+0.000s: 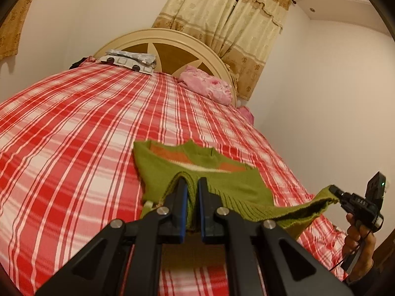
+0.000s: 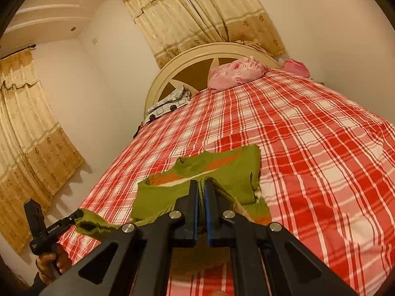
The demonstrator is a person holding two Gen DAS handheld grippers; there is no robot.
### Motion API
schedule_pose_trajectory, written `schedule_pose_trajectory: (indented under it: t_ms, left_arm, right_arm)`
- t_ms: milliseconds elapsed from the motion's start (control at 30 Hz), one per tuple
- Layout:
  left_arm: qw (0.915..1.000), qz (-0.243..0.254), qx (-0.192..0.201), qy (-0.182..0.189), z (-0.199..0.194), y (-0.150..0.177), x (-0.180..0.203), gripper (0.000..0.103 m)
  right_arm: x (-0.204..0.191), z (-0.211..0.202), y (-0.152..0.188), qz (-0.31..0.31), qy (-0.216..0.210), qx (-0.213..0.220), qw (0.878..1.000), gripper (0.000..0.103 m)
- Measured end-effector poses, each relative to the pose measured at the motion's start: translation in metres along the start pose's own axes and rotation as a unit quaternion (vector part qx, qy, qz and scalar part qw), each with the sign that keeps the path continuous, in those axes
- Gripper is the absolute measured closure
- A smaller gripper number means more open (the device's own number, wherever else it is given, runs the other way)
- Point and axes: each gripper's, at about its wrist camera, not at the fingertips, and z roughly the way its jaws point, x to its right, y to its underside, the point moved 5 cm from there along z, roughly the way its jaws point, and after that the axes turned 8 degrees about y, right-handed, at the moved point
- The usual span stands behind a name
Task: Fold small clothes
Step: 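Lift the hem with the left gripper toward the collar while the right gripper grasps the hem too, then lay the hem over the collar and open both grippers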
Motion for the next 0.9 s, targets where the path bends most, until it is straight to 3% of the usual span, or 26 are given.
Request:
schedule_pose_trajectory:
  t_ms: [400,633,900]
  left_arm:
    - [0.9993,0.021,-0.006,-0.031,0.076,-0.055,-0.024,0.095]
    - [0.9979,0.015,-0.032,-0.054,0.129,-0.067,-0.053,0.095]
    - [0.9938,-0.005,-0.073,-0.083,0.190,-0.057,-0.089,0.093]
  right_arm:
    - [0.003,0.089,-0.051,-0.001,0.018,-0.022,1.000,0.099]
    - [0.014,0.168,-0.066,0.006,0.027,-0.071,0.997,0.099]
    - [0.037,0.256,-0.069,0.013,0.041,-0.126,0.991,0.099]
